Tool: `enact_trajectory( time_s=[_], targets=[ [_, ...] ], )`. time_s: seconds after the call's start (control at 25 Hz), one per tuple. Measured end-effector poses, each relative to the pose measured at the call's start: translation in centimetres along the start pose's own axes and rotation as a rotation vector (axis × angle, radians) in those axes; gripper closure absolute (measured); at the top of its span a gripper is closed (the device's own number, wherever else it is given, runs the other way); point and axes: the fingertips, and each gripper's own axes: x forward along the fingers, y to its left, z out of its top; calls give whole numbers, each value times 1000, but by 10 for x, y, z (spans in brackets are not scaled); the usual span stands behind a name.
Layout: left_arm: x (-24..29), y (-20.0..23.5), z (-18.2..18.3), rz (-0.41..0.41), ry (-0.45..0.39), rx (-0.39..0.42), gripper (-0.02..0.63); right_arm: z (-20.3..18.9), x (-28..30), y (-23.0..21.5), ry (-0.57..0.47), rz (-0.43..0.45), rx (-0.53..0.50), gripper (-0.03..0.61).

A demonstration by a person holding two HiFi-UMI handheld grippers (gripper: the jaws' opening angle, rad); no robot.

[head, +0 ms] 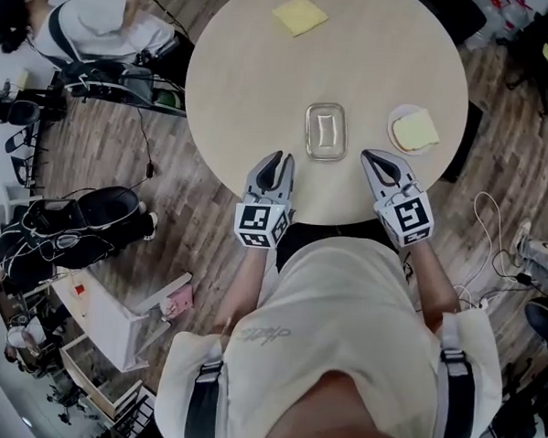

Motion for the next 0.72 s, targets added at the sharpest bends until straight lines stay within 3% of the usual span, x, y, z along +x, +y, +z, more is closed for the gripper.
enact_trajectory(
  time_s=[0.48,0.72],
  targets=[
    [28,15,-35,-78,108,-64,538,-2,-2,-10,-9,-76,145,572],
    [40,15,-75,-139,201,-121,538,7,0,-2,27,-124,117,572]
  ],
)
